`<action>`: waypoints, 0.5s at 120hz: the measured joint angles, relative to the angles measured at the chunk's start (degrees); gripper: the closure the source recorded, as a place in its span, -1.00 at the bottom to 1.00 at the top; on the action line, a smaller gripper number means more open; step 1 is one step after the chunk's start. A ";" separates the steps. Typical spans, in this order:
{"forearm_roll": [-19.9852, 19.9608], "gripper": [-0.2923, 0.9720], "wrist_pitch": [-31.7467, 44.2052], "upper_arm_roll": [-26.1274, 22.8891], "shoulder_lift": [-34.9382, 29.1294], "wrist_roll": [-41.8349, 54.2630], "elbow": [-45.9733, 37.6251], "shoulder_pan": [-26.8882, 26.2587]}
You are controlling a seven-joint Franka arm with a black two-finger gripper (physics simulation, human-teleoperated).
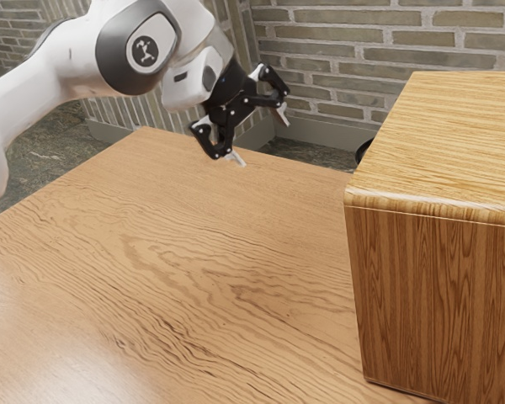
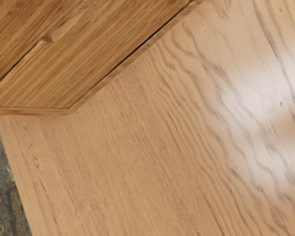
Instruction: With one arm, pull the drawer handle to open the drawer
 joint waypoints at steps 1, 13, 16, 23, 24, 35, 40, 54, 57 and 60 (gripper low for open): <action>-0.49 -0.51 0.08 -0.05 0.22 0.81 0.29 0.06; -4.43 -0.49 0.76 -1.70 2.76 9.70 3.30 0.83; -5.16 -0.48 0.88 -2.17 3.42 11.70 4.08 0.92; -6.68 -0.47 1.11 -2.97 4.76 16.07 5.62 1.03; -6.86 -0.46 1.14 -3.12 4.87 16.66 5.77 1.07; -9.64 -0.39 1.38 -4.76 5.97 22.63 6.65 1.98; -10.69 -0.32 1.46 -5.63 6.51 25.06 6.80 2.20; -12.23 -0.16 1.57 -7.27 8.37 31.04 8.30 2.35; -12.40 -0.14 1.55 -7.48 8.94 32.18 9.01 2.32; -12.53 -0.12 1.53 -7.77 9.49 33.28 9.61 2.33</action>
